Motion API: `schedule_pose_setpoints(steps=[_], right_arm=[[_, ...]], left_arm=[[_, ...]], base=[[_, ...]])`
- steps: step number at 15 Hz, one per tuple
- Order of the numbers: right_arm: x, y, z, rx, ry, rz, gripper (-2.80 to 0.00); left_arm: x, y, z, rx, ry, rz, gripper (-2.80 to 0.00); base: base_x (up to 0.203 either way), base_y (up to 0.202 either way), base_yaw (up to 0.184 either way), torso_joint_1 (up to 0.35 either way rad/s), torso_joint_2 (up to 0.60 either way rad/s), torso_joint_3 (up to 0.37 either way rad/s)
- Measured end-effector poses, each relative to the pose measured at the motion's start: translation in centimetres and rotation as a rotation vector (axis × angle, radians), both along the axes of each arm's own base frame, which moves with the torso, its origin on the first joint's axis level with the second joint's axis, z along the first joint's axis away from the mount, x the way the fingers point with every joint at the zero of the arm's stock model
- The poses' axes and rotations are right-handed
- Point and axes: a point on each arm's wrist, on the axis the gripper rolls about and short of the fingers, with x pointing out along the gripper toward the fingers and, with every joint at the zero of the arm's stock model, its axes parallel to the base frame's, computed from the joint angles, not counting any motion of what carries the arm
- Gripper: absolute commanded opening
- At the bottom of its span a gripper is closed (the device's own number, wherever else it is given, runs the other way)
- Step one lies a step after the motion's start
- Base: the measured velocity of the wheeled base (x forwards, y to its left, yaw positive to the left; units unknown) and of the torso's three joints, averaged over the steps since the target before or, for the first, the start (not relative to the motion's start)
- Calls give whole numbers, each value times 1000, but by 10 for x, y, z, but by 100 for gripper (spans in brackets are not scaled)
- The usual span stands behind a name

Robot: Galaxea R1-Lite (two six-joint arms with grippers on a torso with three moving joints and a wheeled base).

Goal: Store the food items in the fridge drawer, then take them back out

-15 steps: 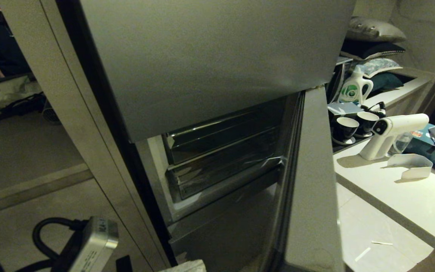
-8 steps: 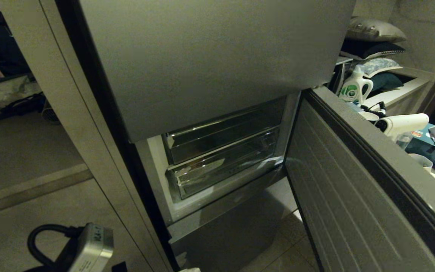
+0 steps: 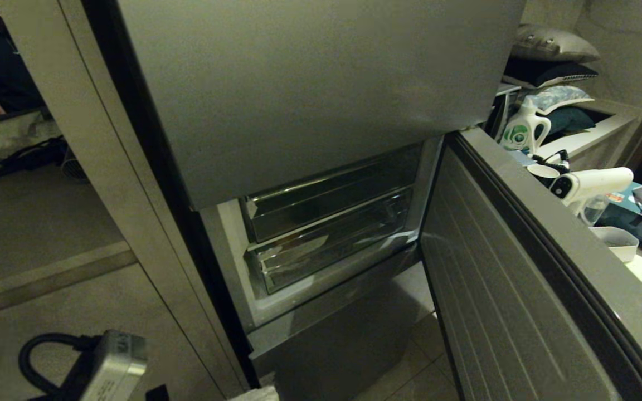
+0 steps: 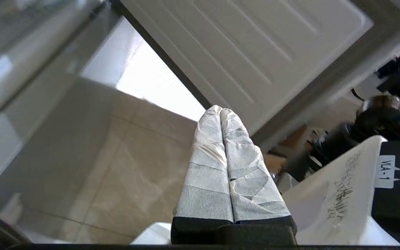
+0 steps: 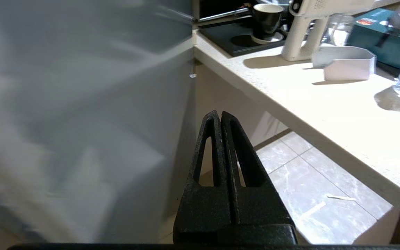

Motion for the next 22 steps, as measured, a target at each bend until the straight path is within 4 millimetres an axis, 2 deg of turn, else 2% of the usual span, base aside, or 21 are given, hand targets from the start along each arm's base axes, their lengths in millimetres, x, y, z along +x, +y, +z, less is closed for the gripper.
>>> schedule_pose_setpoints(steps=[4,7,9,11,14,16,19,22], right_arm=[[0,0,0,0,0,0,-280],[0,0,0,0,0,1,-280],[0,0,0,0,0,0,-280],[0,0,0,0,0,1,-280],[0,0,0,-4,1,1,-280],[0,0,0,0,0,1,-280],[0,0,0,0,1,1,-280],[0,0,0,-1,1,1,-280]], left_arm=[[0,27,11,-61,-70,122,-280],[1,62,19,-86,-156,338,-280],[-6,88,21,-71,-213,517,-280],[-23,106,21,-51,-263,646,-280],[-59,122,7,15,-311,749,-280],[-74,125,-12,106,-260,782,-280],[-84,125,-43,255,-72,695,-280],[-88,125,-51,321,38,654,-280]], base=[[0,0,0,0,0,0],[0,0,0,0,0,0],[0,0,0,0,0,0],[0,0,0,0,0,0],[0,0,0,0,0,0],[0,0,0,0,0,0],[0,0,0,0,0,0],[0,0,0,0,0,0]])
